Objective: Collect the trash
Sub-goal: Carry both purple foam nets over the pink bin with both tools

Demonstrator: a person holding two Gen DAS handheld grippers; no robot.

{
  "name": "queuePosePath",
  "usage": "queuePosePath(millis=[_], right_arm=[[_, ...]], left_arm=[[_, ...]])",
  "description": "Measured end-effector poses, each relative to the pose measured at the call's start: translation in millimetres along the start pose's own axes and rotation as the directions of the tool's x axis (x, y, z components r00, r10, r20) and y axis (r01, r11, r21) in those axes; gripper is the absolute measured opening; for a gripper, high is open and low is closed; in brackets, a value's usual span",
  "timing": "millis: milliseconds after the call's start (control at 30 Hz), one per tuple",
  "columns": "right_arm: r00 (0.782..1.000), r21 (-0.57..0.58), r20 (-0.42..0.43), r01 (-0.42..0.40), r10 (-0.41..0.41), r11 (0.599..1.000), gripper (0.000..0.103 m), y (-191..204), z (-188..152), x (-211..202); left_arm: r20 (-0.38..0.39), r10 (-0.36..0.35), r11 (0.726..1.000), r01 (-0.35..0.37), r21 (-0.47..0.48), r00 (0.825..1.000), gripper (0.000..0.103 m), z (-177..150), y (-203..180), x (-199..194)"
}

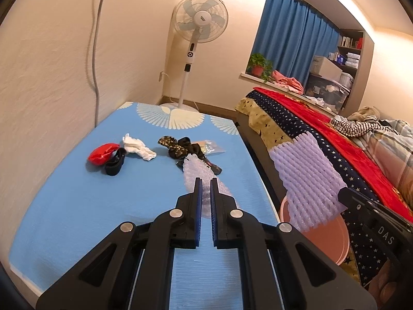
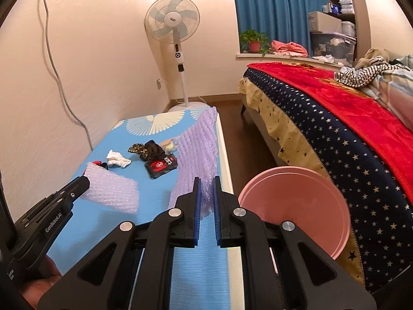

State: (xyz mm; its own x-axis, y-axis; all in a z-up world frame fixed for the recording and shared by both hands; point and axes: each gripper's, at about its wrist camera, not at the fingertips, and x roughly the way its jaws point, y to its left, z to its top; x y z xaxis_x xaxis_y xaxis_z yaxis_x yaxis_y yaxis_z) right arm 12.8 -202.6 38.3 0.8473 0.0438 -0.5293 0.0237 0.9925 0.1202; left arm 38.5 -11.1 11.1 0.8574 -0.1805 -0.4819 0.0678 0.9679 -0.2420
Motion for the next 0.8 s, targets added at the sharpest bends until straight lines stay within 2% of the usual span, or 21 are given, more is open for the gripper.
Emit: queuePosePath(millis=[367,800], right_arm=[[0.998,0.010,0.011,0.054,-0.054,0.998,0.009,-10,1,-3],[0.983,0.057,0.003,0.186,-0.186,0.981,0.009,-37,5,4]], left_arm=[[-0.003,-0.023,0.999,0.023,0.028,1.000,0.006,-1,-8,8],[-0.012,-0.049,0.996,0.050,0.072,0.999,0.006,-4,-30,23]])
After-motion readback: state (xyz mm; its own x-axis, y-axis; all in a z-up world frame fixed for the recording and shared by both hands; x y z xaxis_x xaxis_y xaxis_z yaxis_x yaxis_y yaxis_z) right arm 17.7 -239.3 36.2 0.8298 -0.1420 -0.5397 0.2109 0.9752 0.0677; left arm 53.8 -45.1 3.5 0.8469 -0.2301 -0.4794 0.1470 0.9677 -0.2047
